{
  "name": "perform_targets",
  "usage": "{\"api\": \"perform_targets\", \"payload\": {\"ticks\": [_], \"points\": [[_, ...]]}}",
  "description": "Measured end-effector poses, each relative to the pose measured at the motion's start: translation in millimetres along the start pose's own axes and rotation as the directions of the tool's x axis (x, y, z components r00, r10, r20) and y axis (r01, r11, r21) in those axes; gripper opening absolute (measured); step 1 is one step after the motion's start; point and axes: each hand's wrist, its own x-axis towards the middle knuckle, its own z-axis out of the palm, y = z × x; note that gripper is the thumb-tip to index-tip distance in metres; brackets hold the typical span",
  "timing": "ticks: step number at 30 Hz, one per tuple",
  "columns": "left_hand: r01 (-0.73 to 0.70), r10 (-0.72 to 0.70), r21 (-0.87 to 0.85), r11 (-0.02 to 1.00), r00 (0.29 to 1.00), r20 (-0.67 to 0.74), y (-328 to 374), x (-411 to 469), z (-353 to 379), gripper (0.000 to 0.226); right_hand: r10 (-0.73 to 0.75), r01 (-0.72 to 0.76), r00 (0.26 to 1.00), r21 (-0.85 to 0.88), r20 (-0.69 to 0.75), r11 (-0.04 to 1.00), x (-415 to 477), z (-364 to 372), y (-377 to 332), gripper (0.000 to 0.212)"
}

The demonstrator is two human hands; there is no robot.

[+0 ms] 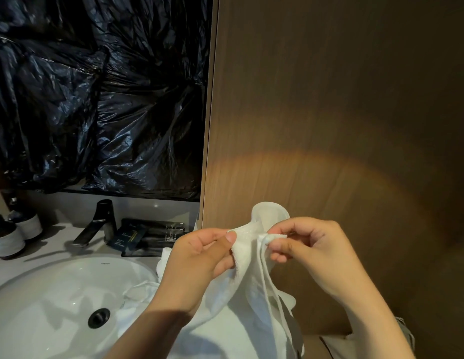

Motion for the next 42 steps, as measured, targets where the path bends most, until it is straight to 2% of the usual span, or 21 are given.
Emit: {"api": "perform_targets", "payload": {"ticks": [4,7,11,15,16,20,26,30,33,42], "points": [[0.003,-0.002,-0.086,0.996,1.0,0.013,11.9,-3.1,6.1,0.016,-0.057,0.057,0.998,-0.01,-0.032,0.998,0.7,3.5,-17.9,0.014],[-0.055,0.055,0.0,0.998,0.998,0.03,21.3,-6.0,9.8,0.029,-0.091,0.083,0.993,-0.095,-0.079,0.992,2.7,18.2,-26.2,0.012],[-0.095,0.09,0.078,0.992,0.994,0.057,27.3,-5.5,6.9,0.038,-0.069,0.058,0.986,-0.076,-0.152,0.995,3.6,24.4,-27.7,0.013],[-0.109,0.098,0.118,0.987,0.991,0.092,25.4,-5.7,4.3,0.033,-0.064,0.06,0.983,-0.023,-0.173,0.998,1.2,32.0,-26.7,0.005],[-0.116,0.104,0.135,0.984,0.99,0.09,25.4,-6.3,4.2,0.034,-0.063,0.062,0.98,-0.014,-0.188,0.998,0.0,33.6,-25.6,0.009],[-0.144,0.135,0.201,0.969,0.989,0.058,25.2,-7.7,3.9,0.031,-0.037,0.039,0.974,0.004,-0.222,0.999,-2.2,37.8,-19.9,0.005],[-0.137,0.142,0.185,0.973,0.99,-0.015,22.2,-7.6,7.6,0.02,-0.007,0.013,0.968,0.022,-0.253,1.0,-4.3,40.5,-10.9,0.006],[-0.169,0.177,0.242,0.955,0.984,-0.009,22.6,-9.8,7.5,0.012,-0.004,0.018,0.961,0.049,-0.276,0.999,-4.1,41.6,-6.4,0.02],[-0.193,0.199,0.265,0.945,0.98,0.006,23.5,-11.7,6.4,0.014,-0.004,0.019,0.959,0.051,-0.285,0.999,-4.6,42.3,-3.9,0.025],[-0.228,0.218,0.234,0.945,0.974,0.066,24.6,-14.5,2.4,0.023,-0.036,0.043,0.957,0.017,-0.288,0.999,-2.7,43.0,2.7,0.019]]}}
